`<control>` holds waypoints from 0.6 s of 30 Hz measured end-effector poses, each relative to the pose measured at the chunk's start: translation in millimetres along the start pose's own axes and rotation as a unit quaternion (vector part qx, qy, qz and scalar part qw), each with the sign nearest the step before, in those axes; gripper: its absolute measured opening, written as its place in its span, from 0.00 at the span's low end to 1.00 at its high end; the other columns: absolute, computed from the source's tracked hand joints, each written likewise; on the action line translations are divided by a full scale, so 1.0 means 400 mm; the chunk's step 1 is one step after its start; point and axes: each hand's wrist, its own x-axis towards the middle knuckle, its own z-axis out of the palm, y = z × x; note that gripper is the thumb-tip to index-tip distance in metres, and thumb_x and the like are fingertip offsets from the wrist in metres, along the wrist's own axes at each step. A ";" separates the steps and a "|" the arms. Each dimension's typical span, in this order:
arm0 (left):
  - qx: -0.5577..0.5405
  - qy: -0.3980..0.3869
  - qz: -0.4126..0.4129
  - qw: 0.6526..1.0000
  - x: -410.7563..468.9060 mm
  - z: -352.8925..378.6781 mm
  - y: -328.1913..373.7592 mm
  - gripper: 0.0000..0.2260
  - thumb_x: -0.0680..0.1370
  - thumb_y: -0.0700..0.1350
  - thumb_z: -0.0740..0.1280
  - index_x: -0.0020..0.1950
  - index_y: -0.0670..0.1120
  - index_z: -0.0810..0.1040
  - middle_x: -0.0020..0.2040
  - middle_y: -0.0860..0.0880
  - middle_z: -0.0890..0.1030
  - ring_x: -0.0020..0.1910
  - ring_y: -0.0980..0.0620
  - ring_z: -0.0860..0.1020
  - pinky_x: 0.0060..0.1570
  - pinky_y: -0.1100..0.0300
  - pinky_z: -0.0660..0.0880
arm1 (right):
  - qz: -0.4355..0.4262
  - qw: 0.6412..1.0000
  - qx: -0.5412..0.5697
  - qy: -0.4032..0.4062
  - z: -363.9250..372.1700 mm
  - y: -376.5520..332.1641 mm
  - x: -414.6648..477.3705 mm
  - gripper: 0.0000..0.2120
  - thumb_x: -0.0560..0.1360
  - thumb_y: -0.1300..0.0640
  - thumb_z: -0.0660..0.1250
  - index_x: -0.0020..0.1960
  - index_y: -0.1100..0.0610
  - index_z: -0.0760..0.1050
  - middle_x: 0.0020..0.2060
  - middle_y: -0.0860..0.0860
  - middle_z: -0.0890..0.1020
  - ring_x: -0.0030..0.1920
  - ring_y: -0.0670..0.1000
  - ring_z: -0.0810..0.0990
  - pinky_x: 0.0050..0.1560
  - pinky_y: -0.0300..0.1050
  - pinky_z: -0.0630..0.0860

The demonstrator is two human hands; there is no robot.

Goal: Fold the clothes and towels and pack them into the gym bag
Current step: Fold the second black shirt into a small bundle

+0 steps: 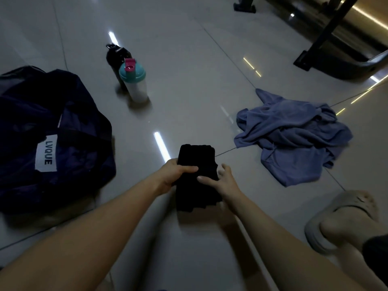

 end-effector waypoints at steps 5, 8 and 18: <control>0.074 -0.049 0.015 0.996 -0.084 -0.076 0.146 0.16 0.75 0.39 0.75 0.62 0.40 0.80 0.55 0.43 0.86 0.54 0.45 0.85 0.56 0.53 0.81 | -0.011 0.982 0.115 -0.149 0.054 -0.124 -0.036 0.21 0.73 0.60 0.75 0.65 0.62 0.77 0.57 0.59 0.84 0.58 0.60 0.84 0.61 0.58 0.79; 0.108 0.032 0.049 0.992 -0.136 -0.112 0.182 0.19 0.72 0.41 0.79 0.60 0.41 0.80 0.52 0.44 0.86 0.50 0.46 0.86 0.53 0.53 0.82 | -0.056 0.993 0.059 -0.083 0.106 -0.176 -0.053 0.21 0.73 0.60 0.76 0.64 0.62 0.78 0.53 0.57 0.86 0.53 0.57 0.86 0.54 0.55 0.82; 0.030 0.014 0.169 0.985 -0.354 -0.171 0.197 0.21 0.74 0.42 0.77 0.66 0.47 0.78 0.53 0.49 0.87 0.53 0.52 0.85 0.57 0.53 0.80 | -0.185 0.983 0.017 0.009 0.198 -0.394 -0.231 0.08 0.74 0.62 0.75 0.53 0.57 0.81 0.46 0.55 0.86 0.42 0.51 0.87 0.37 0.44 0.82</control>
